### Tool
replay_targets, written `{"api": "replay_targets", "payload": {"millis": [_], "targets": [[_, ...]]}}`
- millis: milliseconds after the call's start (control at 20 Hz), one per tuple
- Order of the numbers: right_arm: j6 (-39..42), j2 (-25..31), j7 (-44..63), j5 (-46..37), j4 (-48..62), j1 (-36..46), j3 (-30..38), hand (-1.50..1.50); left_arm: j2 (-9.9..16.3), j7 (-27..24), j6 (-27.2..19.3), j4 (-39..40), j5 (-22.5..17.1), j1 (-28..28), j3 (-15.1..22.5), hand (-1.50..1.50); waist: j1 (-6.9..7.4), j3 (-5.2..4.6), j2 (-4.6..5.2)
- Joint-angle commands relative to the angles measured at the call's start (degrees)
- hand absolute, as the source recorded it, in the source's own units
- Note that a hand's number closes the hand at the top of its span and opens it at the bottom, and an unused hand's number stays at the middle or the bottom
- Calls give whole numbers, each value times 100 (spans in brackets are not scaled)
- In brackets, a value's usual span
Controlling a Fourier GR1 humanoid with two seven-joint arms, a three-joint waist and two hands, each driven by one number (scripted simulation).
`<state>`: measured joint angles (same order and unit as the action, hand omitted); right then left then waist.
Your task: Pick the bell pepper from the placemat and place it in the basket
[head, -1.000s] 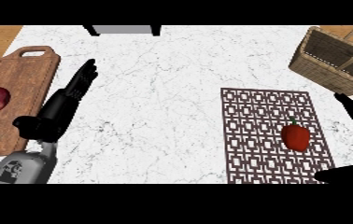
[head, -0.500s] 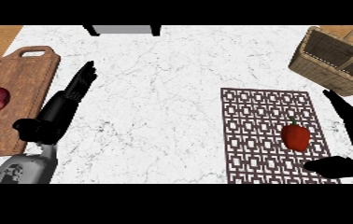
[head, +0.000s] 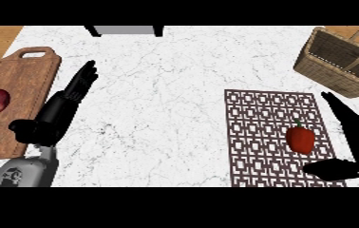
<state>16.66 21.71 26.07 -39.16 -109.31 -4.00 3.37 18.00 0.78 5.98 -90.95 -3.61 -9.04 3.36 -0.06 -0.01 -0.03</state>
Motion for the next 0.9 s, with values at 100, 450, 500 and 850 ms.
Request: {"api": "replay_targets", "payload": {"millis": [100,450,500,850], "targets": [[440,-33,226,-243,71,310,120,-150,-236,-39,137,189,175,-199,-176,0,-3,0,3],[369,-158,-90,-512,774,557,154,-150,-138,147,450,-412,117,268,-396,0,25,1,-1],[6,-444,-68,-929,799,342,-251,-150,-505,458,110,-530,428,150,-23,0,16,2,-1],[-212,-644,-243,-1229,1176,218,-213,-150,-555,-317,350,229,624,58,-329,0,-2,0,4]]}}
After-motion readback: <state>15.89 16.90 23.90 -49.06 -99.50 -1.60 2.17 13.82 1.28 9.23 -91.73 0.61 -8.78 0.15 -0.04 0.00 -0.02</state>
